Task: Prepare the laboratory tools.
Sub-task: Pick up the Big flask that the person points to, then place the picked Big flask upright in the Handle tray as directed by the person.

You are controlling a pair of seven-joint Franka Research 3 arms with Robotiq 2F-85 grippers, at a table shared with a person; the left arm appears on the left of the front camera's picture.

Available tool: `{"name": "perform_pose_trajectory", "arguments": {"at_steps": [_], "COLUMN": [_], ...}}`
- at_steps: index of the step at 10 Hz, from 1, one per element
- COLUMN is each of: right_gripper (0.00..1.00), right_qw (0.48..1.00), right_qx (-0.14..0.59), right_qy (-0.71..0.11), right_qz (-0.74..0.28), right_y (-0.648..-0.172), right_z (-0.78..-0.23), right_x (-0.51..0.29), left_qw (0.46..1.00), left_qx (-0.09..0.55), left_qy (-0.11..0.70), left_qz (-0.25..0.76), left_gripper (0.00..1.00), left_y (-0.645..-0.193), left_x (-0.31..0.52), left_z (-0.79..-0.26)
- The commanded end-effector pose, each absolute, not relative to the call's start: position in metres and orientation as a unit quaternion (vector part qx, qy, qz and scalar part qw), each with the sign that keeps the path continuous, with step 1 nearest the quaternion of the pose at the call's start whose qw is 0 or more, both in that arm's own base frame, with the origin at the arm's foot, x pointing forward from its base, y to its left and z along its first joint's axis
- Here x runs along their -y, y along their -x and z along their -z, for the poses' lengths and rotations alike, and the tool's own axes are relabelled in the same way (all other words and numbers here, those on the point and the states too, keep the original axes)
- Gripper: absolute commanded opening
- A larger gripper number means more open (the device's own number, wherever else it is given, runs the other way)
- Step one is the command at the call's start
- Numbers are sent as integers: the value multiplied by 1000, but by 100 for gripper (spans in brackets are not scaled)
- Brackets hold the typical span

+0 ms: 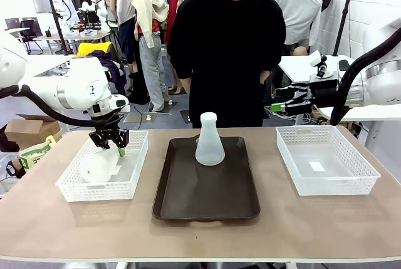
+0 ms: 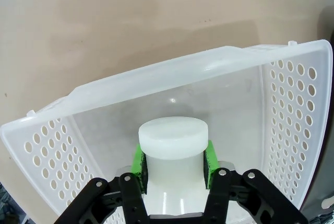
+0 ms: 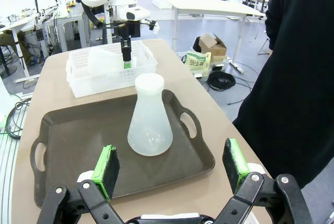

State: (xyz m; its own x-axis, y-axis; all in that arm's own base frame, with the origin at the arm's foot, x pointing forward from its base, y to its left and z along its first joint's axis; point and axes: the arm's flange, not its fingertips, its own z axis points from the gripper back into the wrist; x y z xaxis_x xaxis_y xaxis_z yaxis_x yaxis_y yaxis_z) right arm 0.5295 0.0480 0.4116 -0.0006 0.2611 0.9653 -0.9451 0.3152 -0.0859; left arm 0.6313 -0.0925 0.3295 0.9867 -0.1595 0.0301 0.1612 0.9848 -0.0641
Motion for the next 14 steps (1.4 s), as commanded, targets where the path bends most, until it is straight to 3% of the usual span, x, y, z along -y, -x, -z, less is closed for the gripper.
{"name": "perform_pose_trajectory", "arguments": {"at_steps": [1,14], "right_gripper": [100,100], "right_qw": [627,627], "right_qx": [512,512], "right_qy": [-331,-331], "right_qz": [-485,-485], "right_y": [-528,-528], "right_z": [-412,-412], "right_x": [-48,-48], "left_qw": [996,996], "left_qx": [20,13], "left_qy": [32,33], "left_qz": [86,81], "left_gripper": [0,0], "left_y": [-633,-631], "left_x": [91,93], "left_z": [-330,-329]}}
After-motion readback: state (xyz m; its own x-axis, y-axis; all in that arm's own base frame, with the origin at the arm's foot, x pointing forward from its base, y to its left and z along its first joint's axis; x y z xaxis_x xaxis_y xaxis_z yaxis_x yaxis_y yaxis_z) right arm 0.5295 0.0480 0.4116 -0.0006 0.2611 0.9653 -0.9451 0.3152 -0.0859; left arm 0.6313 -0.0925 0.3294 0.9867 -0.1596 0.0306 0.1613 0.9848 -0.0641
